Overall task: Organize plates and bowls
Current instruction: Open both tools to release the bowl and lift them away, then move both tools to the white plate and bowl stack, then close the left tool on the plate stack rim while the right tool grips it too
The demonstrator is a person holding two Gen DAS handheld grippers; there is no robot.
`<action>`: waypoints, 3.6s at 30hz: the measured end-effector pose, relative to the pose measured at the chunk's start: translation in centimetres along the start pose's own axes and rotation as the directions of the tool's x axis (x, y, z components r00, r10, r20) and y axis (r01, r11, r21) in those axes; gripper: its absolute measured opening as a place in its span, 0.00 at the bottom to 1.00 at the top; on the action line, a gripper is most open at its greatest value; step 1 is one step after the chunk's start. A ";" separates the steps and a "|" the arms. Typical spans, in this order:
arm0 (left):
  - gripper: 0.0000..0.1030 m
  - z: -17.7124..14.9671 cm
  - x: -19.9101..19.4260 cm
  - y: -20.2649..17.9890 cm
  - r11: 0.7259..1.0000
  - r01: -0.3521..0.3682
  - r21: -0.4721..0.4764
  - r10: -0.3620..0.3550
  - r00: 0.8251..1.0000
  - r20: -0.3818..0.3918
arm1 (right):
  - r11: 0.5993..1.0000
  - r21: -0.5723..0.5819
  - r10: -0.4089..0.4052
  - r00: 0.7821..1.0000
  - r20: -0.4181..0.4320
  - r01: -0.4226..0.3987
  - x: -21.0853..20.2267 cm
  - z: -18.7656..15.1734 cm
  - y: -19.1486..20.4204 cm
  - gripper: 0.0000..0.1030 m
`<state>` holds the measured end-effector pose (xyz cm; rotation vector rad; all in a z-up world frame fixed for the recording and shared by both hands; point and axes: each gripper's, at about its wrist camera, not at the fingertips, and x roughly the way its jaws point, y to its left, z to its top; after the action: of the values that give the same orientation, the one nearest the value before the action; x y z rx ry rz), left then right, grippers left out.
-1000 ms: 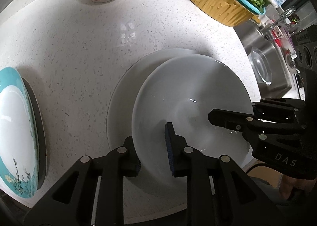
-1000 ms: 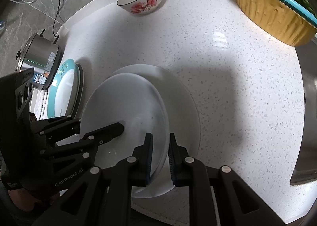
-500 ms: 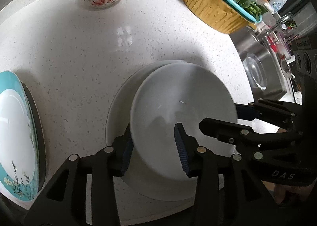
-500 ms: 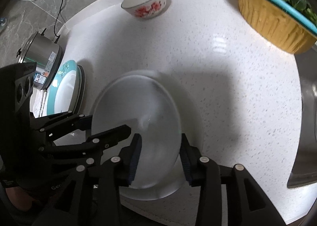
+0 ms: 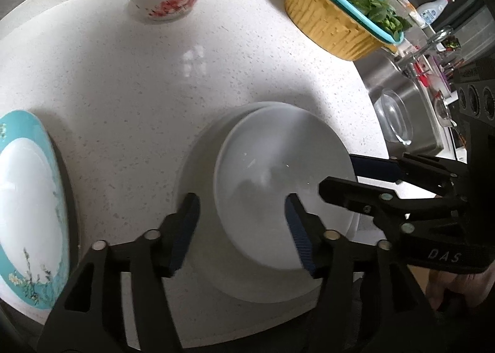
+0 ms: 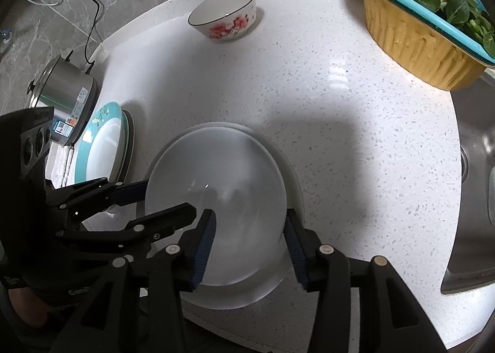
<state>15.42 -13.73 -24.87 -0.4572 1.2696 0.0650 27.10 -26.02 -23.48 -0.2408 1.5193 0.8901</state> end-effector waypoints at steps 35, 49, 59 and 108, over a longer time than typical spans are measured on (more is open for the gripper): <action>0.80 26.3 3.4 16.3 0.971 -0.185 -0.154 0.201 0.975 0.099 | 1.000 -0.003 0.012 0.999 0.051 -0.012 6.9 25.8 -1.2 0.79; 0.42 28.1 7.4 16.1 0.973 -0.203 -0.111 0.211 0.975 0.067 | 1.000 -0.006 -0.006 1.000 0.021 0.006 10.2 26.4 -1.1 0.68; 0.10 28.3 8.6 15.3 0.980 -0.174 -0.097 0.180 0.981 0.065 | 0.999 -0.028 0.035 0.999 -0.018 -0.035 11.9 26.1 -0.5 0.18; 0.10 14.9 -3.2 5.7 0.992 -0.095 -0.077 0.105 0.985 0.137 | 0.994 -0.110 0.003 0.998 0.064 0.004 0.6 14.3 3.2 0.16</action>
<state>26.22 -2.44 -20.32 -0.4411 1.1537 0.2238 35.78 -14.43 -21.39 -0.2898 1.4130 0.9738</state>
